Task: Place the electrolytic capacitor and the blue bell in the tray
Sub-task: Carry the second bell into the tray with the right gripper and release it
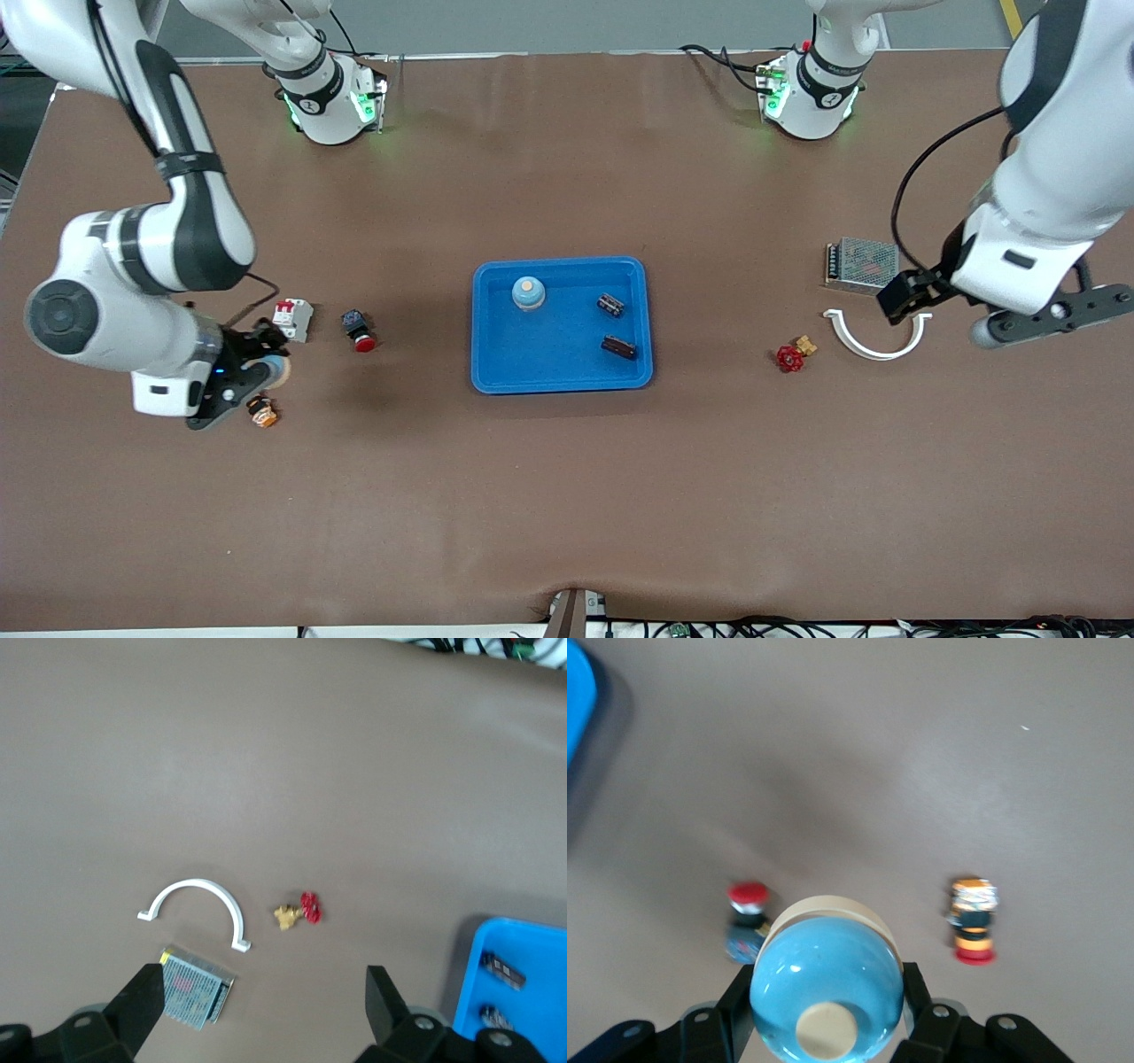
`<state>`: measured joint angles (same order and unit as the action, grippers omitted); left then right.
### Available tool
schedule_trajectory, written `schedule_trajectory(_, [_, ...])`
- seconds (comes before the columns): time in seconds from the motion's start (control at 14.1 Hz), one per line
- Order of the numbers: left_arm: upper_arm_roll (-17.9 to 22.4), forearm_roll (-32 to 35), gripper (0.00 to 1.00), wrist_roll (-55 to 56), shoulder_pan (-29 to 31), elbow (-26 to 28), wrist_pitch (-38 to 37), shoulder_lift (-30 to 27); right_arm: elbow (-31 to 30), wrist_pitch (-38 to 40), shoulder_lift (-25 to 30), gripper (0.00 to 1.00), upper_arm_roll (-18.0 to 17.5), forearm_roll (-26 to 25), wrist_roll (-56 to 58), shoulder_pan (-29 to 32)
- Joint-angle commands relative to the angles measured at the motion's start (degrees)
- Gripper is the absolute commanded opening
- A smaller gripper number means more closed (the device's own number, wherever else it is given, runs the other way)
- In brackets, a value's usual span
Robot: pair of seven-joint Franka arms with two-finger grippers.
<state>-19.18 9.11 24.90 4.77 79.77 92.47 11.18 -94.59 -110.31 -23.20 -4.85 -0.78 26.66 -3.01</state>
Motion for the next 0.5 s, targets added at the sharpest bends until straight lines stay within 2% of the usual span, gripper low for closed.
schedule_trajectory(0.0, [5.9, -4.2, 1.0, -7.4, -1.7, 5.2, -0.9, -6.2, 1.8, 0.4, -1.0, 0.4, 0.5, 3.0, -13.4, -5.1])
schedule_trajectory(0.21, [11.1, -4.3, 1.0, -9.5, -5.9, 8.0, -1.8, -9.8, 3.3, -1.6, -1.4, 0.4, 0.5, 5.1, -28.0, -12.2])
schedule_trajectory(0.43, [13.4, -4.4, 1.0, -13.2, -7.4, 9.3, -3.7, -12.0, 4.1, -4.6, -3.2, 0.4, 0.6, 4.3, -41.1, -19.7])
